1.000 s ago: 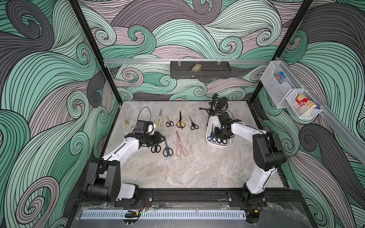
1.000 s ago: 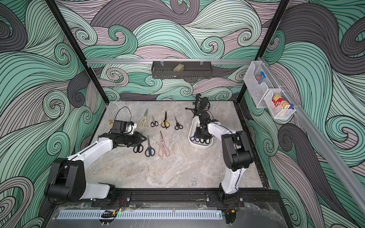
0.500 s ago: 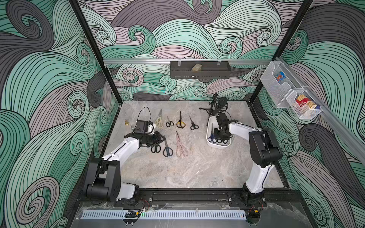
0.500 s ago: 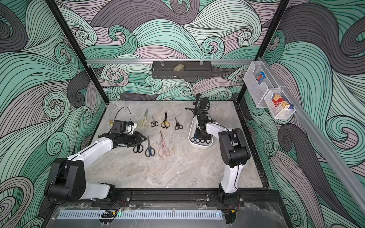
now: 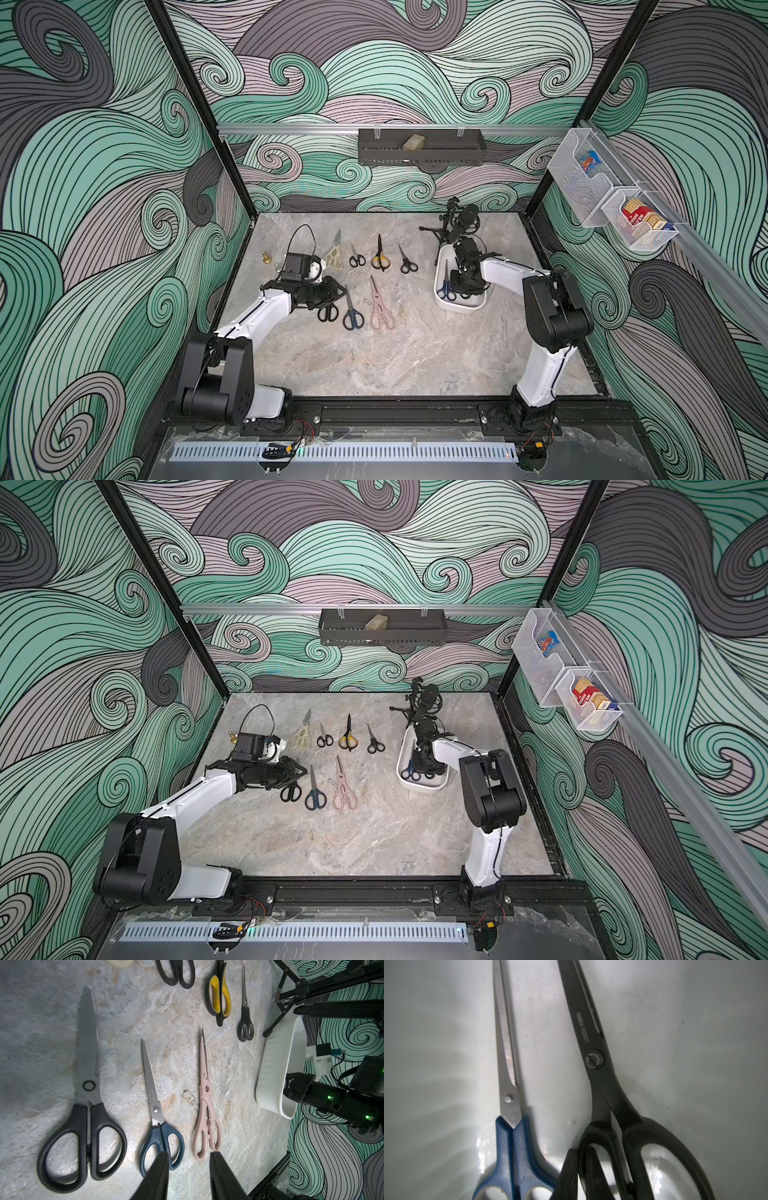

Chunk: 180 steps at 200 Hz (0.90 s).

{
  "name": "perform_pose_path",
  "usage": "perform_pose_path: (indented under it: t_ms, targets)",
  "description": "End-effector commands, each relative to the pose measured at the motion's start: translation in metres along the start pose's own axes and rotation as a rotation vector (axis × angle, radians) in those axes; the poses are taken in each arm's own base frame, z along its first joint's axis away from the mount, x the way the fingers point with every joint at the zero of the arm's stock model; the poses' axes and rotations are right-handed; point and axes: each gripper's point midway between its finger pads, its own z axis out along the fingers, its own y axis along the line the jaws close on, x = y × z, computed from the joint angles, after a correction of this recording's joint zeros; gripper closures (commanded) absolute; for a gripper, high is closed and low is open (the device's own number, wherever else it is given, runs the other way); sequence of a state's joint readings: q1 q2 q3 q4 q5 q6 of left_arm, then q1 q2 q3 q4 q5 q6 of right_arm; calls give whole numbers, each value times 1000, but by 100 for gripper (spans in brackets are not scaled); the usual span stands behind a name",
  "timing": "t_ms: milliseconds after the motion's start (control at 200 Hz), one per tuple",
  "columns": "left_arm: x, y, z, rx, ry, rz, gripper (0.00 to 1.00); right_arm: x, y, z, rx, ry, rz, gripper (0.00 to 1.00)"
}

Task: Take the scissors out of the storage box
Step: Pick up the scissors from the storage box.

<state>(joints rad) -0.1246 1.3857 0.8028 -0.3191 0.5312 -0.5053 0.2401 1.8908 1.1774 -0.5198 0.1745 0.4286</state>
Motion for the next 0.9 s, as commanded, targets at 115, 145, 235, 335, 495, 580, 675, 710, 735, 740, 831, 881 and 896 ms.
perform_pose_path:
  t_ms: [115,145,235,335,495,580,675,710,735,740,831,881,896]
  targets:
    - [-3,-1,-6,-1,-17,17,64,3,-4,0,-5,24,24,100]
    - [-4,-2,-7,-1,-19,16,64,1,-3,-2,-11,19,26,100]
    - [-3,-1,-7,-2,-20,15,64,-4,1,-9,-35,5,33,100]
    - [-3,-1,-8,-1,-22,16,64,-9,3,-16,-55,-12,39,100]
    - [-3,0,-7,0,-20,14,64,-13,7,-24,-87,-25,52,100]
    - [-2,0,-7,1,-19,14,64,-15,11,-28,-110,-26,58,100]
    - [-2,1,-7,1,-18,14,64,-18,10,-31,-111,-39,66,100]
    - [-2,0,-7,2,-20,15,64,-19,11,-33,-115,-42,69,100]
    - [-2,0,-8,2,-20,15,64,-20,11,-34,-116,-45,69,100]
    - [-2,0,-8,2,-20,16,64,-20,10,-34,-116,-47,70,100]
    - [-2,1,-8,2,-21,16,64,-23,10,-38,-120,-56,76,100]
    - [-2,1,-8,1,-21,15,64,-24,10,-40,-124,-61,75,100]
    - [-3,1,-8,2,-23,15,64,-23,11,-40,-128,-59,75,100]
